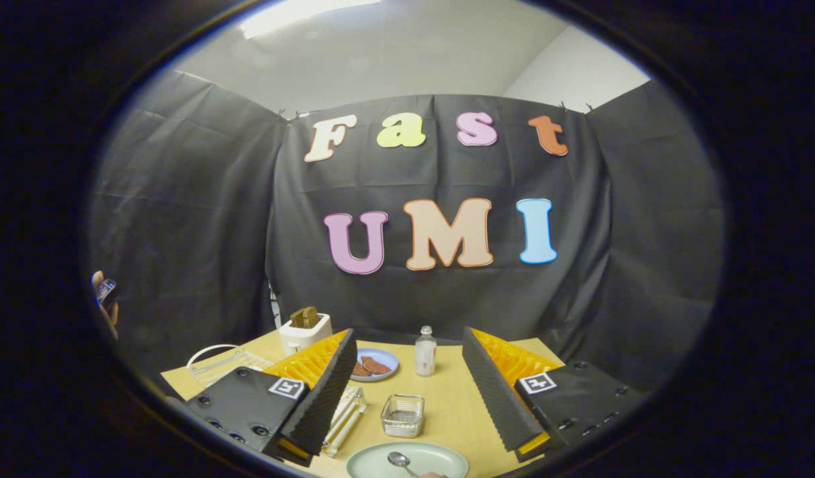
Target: Take the plate from the dish rack, then take the spoon from the basket and place it into the plate.
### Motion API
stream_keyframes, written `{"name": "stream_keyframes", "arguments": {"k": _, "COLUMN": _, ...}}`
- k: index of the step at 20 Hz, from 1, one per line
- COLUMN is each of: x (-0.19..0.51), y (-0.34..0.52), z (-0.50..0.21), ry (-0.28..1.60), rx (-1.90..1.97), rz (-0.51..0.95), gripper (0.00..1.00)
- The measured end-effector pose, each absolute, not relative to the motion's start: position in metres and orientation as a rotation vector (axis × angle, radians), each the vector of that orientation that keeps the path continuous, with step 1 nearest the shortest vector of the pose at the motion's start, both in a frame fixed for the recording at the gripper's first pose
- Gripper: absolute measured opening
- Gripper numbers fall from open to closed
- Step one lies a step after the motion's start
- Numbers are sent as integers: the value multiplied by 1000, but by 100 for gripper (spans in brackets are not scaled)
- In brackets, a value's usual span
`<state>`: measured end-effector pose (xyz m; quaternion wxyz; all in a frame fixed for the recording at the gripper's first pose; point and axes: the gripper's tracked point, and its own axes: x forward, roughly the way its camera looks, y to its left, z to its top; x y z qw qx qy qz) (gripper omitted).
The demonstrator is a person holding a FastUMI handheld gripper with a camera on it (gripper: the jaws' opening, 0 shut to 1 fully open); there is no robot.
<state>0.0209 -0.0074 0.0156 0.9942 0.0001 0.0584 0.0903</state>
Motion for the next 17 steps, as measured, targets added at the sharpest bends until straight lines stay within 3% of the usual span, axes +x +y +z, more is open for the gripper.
{"name": "stream_keyframes", "arguments": {"k": 17, "x": 25, "y": -22, "z": 20, "ry": 100, "rx": 31, "rz": 153, "gripper": 100}}
